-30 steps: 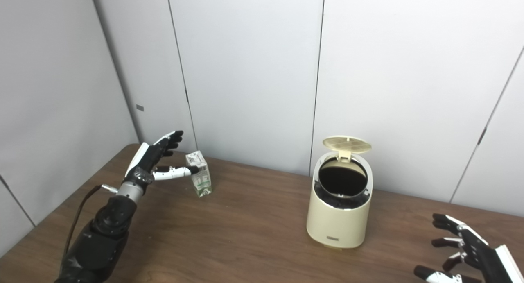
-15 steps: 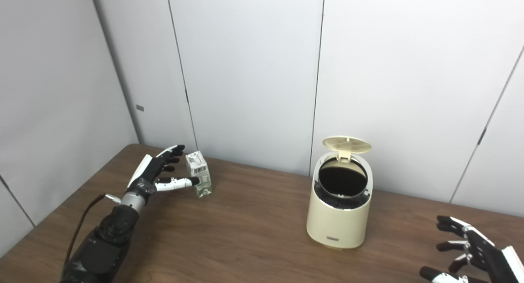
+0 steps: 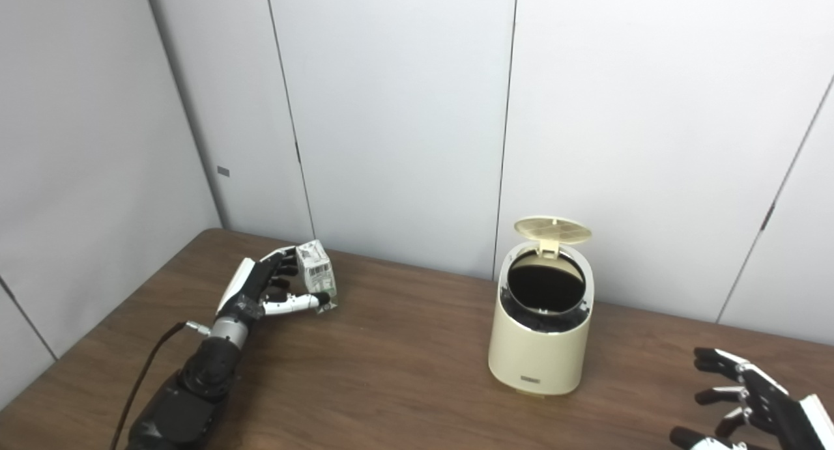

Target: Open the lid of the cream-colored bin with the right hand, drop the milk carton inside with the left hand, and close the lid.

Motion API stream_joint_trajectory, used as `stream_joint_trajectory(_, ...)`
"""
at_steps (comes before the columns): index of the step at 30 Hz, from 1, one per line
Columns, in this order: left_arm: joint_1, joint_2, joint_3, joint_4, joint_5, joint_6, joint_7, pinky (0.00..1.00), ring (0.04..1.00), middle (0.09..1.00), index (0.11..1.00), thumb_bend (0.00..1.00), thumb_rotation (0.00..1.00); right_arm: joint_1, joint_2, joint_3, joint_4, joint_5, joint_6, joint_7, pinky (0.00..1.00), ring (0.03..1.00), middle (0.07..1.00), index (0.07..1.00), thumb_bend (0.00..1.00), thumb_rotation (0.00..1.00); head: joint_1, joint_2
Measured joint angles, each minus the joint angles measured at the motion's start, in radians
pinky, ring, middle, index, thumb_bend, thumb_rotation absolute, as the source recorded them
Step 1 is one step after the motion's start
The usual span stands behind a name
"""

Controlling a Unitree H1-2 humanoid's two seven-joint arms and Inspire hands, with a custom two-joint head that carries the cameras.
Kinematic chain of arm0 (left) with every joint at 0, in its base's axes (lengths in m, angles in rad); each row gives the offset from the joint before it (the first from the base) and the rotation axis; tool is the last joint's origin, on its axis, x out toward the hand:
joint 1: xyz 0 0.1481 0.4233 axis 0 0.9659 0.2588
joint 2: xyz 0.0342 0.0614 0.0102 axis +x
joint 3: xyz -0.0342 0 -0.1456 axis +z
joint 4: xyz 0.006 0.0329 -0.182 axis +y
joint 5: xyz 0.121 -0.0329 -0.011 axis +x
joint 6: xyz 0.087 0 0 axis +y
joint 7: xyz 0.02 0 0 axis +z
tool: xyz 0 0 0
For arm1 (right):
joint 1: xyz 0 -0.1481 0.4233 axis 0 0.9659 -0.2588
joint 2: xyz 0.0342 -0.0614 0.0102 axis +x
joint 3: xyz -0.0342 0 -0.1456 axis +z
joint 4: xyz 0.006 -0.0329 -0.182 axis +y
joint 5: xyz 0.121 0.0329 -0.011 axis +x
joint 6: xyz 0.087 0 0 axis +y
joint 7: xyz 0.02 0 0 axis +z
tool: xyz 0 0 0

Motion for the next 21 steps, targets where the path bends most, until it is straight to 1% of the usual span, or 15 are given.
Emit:
stream_joint_trajectory(4, -0.018, -0.019, 0.0, 0.04, 0.005, -0.007, 0.058, 0.74, 0.775, 0.777, 0.821, 0.9, 0.27, 0.004, -0.002, 0.0, -0.012, 0.001, 0.002, 0.006, 0.36, 0.63, 0.79, 0.779, 1.0, 0.47, -0.008, 0.003)
stream_joint_trajectory(9, -0.029, -0.028, -0.001, 0.063, 0.005, -0.024, 0.083, 0.72, 0.757, 0.759, 0.807, 0.89, 0.26, 0.012, -0.003, -0.002, -0.02, 0.001, 0.004, 0.008, 0.35, 0.619, 0.777, 0.77, 1.0, 0.47, -0.011, 0.005)
stream_joint_trajectory(13, -0.041, -0.038, 0.002, 0.097, -0.003, -0.042, 0.113, 0.68, 0.731, 0.738, 0.782, 0.88, 0.23, 0.028, -0.003, -0.005, -0.025, 0.0, 0.01, 0.011, 0.35, 0.609, 0.775, 0.762, 1.0, 0.48, -0.015, 0.011)
stream_joint_trajectory(17, -0.059, -0.052, 0.016, 0.106, -0.023, -0.042, 0.135, 0.63, 0.699, 0.714, 0.759, 0.87, 0.2, 0.04, -0.005, -0.006, -0.052, -0.002, 0.036, 0.013, 0.34, 0.612, 0.781, 0.771, 1.0, 0.51, -0.017, 0.014)
stream_joint_trajectory(21, -0.065, -0.07, 0.02, 0.113, -0.037, -0.042, 0.149, 0.59, 0.659, 0.684, 0.725, 0.86, 0.19, 0.049, -0.006, -0.006, -0.054, -0.005, 0.04, 0.013, 0.35, 0.619, 0.782, 0.773, 1.0, 0.51, -0.018, 0.017)
